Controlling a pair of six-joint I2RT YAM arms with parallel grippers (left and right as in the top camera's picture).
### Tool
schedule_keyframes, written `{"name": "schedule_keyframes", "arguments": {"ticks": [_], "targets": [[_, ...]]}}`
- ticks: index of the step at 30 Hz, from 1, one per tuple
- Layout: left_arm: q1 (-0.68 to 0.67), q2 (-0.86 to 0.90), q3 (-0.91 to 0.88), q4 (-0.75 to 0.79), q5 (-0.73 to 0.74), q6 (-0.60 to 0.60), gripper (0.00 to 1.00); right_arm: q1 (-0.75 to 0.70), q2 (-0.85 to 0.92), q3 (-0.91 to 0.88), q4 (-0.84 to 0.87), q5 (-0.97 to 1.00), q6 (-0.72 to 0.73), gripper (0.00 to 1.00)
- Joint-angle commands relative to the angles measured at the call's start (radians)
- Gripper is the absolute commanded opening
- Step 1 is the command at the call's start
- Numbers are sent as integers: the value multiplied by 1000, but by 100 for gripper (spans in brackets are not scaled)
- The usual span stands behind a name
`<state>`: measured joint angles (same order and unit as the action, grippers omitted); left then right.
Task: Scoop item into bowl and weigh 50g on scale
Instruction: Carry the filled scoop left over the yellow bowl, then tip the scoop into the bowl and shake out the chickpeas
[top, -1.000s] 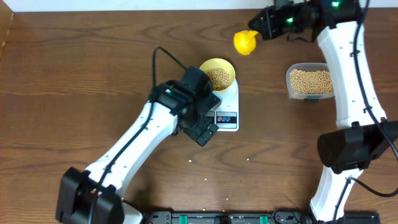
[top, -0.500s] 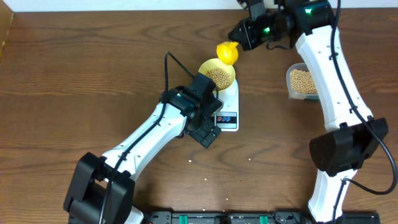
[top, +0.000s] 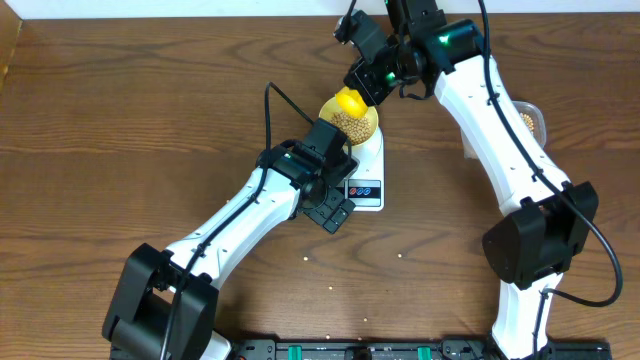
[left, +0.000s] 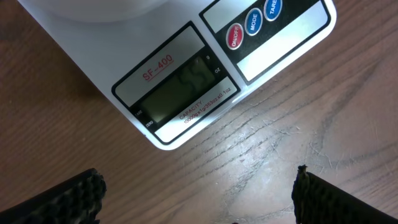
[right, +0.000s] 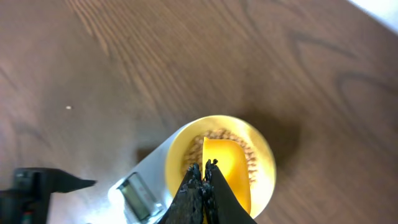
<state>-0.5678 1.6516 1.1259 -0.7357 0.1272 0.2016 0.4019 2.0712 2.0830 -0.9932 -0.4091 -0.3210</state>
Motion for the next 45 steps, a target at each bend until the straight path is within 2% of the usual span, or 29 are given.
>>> {"name": "schedule_keyframes", "arguments": {"ticks": [1, 12, 20, 34, 43, 45], "targets": [[-3, 9, -8, -2, -12, -13, 98, 8, 23, -6, 13, 34, -74, 1], [-3, 9, -8, -3, -12, -13, 98, 12, 99, -8, 45, -3, -84, 1], [-3, 8, -8, -2, -12, -13, 98, 13, 135, -11, 56, -13, -183, 1], [-3, 8, -8, -3, -12, -13, 98, 21, 140, -38, -55, -78, -182, 1], [-3, 9, -8, -3, -12, -13, 98, 38, 139, -88, -14, -68, -181, 1], [-3, 9, -8, -2, -12, -13, 98, 36, 138, -80, 17, -68, -144, 1]]}}
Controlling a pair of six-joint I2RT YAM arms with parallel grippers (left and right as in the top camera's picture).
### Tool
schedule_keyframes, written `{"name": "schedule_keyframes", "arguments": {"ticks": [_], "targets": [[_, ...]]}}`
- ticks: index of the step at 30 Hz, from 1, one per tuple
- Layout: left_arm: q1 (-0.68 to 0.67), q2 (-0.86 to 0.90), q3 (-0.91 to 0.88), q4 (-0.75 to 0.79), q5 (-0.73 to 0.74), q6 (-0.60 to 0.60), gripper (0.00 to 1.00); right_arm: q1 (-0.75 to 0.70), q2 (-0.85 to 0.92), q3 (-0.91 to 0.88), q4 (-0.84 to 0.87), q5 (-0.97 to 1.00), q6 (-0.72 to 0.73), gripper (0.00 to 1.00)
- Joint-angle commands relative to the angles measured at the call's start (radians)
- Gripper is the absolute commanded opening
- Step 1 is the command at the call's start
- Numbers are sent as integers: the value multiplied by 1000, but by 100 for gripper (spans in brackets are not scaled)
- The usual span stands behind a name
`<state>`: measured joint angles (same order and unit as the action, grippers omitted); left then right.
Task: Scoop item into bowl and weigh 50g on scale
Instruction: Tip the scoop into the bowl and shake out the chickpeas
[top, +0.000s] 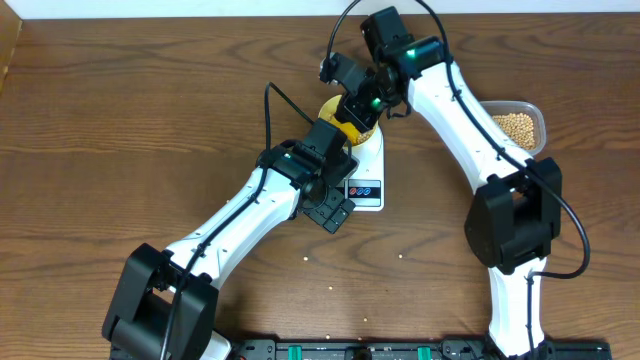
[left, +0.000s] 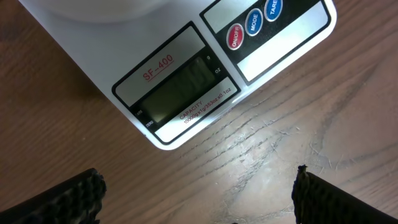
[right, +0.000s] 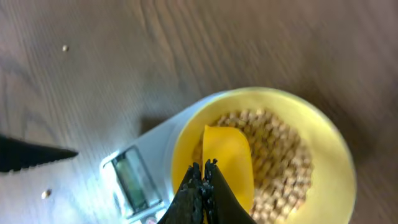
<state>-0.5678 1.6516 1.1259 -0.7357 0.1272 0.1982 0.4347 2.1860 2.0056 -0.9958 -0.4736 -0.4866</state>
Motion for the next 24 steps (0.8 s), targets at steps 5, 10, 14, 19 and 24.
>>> {"name": "schedule_keyframes", "arguments": {"ticks": [5, 10, 14, 19, 24], "targets": [[-3, 9, -8, -3, -13, -9, 98, -22, 23, 21, 61, -18, 193, 1], [-3, 9, -8, -2, -13, -9, 98, -68, 23, 23, 59, -187, 314, 1], [-3, 9, -8, -2, -13, -9, 98, -105, 23, 23, 60, -299, 339, 1], [-3, 9, -8, -3, -12, -9, 98, -130, 23, 23, 90, -315, 303, 1], [-3, 8, -8, -2, -12, -9, 98, -137, 23, 23, 88, -301, 238, 1]]}}
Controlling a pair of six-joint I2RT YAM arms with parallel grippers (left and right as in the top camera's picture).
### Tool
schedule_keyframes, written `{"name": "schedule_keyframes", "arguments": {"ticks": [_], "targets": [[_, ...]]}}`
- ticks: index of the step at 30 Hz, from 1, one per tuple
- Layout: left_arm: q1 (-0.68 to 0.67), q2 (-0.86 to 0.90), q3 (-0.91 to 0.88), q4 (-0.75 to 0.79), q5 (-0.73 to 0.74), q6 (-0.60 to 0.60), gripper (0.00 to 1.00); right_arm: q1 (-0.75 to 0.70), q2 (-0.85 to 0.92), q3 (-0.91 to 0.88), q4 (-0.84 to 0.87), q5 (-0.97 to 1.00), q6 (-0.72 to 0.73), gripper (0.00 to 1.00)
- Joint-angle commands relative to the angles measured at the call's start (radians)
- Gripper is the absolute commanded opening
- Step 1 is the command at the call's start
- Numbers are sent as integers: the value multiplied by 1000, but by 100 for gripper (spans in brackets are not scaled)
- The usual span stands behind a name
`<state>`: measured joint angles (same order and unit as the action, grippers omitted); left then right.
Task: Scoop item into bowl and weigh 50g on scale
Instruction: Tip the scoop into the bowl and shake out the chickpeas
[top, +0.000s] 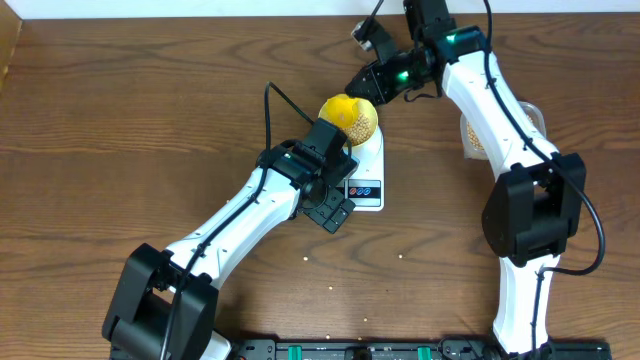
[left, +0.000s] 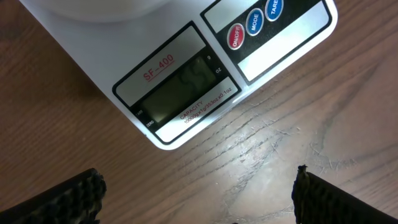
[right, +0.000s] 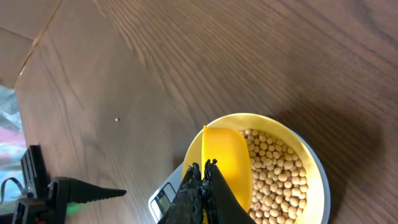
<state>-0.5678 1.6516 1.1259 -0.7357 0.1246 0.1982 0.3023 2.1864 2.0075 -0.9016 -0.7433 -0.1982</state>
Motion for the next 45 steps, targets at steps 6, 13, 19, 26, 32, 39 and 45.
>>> {"name": "schedule_keyframes", "arguments": {"ticks": [6, 13, 19, 26, 32, 39, 45], "targets": [[-3, 9, -8, -3, -10, -10, 98, 26, 23, 21, 13, 115, -234, 1], [-3, 9, -8, -3, -10, -9, 98, 76, 23, 20, 31, 301, -314, 1], [-3, 8, -8, -3, -10, -9, 98, 102, 23, 4, 19, 326, -315, 1], [-3, 9, -8, -2, -10, -9, 98, 125, 23, -22, -23, 326, -316, 1], [-3, 9, -8, -3, -10, -9, 98, 126, 23, -50, -41, 326, -325, 1], [-3, 8, -8, -2, -10, -9, 98, 129, 24, -75, -60, 290, -319, 1], [-3, 8, -8, -2, -10, -9, 98, 125, 23, -75, -60, 251, -161, 1]]}}
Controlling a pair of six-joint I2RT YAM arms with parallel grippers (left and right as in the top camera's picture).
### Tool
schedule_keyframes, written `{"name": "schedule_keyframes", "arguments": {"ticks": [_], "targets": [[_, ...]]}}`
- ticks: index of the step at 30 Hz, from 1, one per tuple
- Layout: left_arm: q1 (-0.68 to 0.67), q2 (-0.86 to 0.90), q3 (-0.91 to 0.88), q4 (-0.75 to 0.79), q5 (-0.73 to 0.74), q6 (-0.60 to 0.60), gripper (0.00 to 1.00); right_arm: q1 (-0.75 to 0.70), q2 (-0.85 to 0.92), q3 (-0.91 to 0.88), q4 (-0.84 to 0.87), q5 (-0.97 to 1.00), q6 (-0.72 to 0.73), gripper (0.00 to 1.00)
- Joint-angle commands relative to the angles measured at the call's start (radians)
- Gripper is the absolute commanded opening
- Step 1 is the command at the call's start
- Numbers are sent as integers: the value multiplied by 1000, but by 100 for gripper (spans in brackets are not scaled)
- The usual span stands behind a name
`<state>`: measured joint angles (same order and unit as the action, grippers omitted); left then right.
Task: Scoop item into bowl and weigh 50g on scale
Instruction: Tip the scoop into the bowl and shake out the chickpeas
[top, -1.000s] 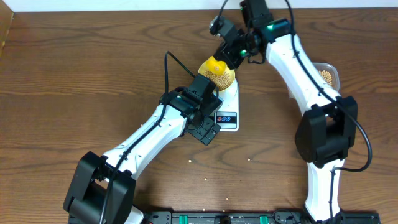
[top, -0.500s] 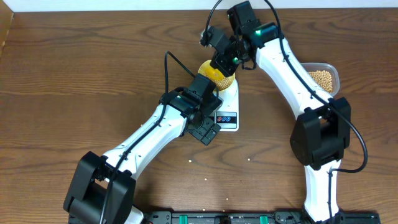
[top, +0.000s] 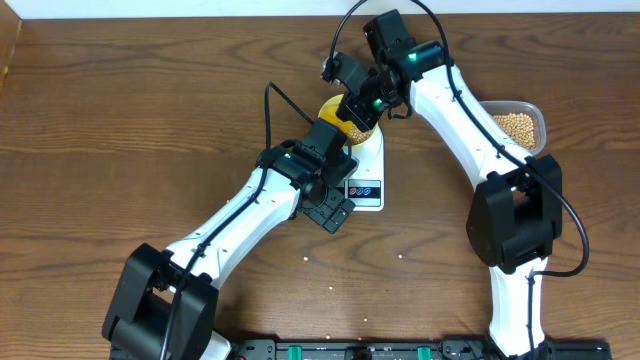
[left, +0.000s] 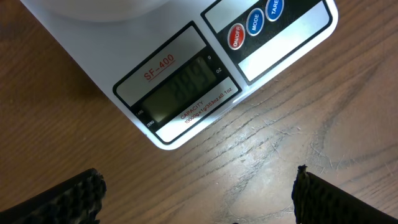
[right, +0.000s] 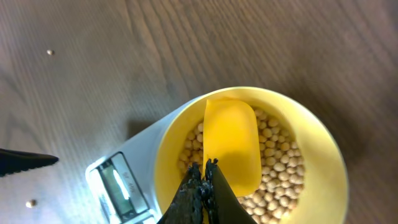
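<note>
A yellow bowl (right: 311, 149) full of soybeans (right: 280, 162) stands on the white scale (right: 134, 162), also seen as the scale (top: 366, 172) from overhead. My right gripper (right: 205, 167) is shut on a yellow scoop (right: 231, 140), whose empty blade lies over the beans inside the bowl. My left gripper (left: 199, 193) hangs open low over the wood in front of the scale's display (left: 180, 90), with lit digits too blurred to read. Its fingers (left: 339, 199) hold nothing.
A clear tub of soybeans (top: 517, 125) sits at the right, behind my right arm. Stray beans (top: 403, 257) lie scattered on the wooden table near the front. The scale's buttons (left: 254, 22) face my left wrist camera.
My right gripper with the scoop has moved from back over the bowl's far rim to down over the beans inside the bowl. The scale display's reading has changed. My left arm stayed put.
The scoop was held above the bowl of beans, then close over the beans, then drawn back above the bowl's edge, and now it is over the beans again. My left gripper stayed open before the scale's display throughout, while the digits kept changing.
</note>
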<state>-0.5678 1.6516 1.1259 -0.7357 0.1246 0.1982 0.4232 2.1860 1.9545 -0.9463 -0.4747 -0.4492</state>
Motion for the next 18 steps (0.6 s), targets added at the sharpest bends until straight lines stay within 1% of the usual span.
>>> {"name": "schedule_keyframes", "arguments": {"ticks": [1, 9, 18], "targets": [[-3, 9, -8, -3, -10, -9, 98, -2, 24, -22, -21, -30, 110, 1], [-3, 8, -8, -2, -10, -9, 98, -46, 24, -22, -49, -239, 184, 1], [-3, 8, -8, -3, -10, -10, 98, -88, 24, -22, -39, -258, 301, 1]]}}
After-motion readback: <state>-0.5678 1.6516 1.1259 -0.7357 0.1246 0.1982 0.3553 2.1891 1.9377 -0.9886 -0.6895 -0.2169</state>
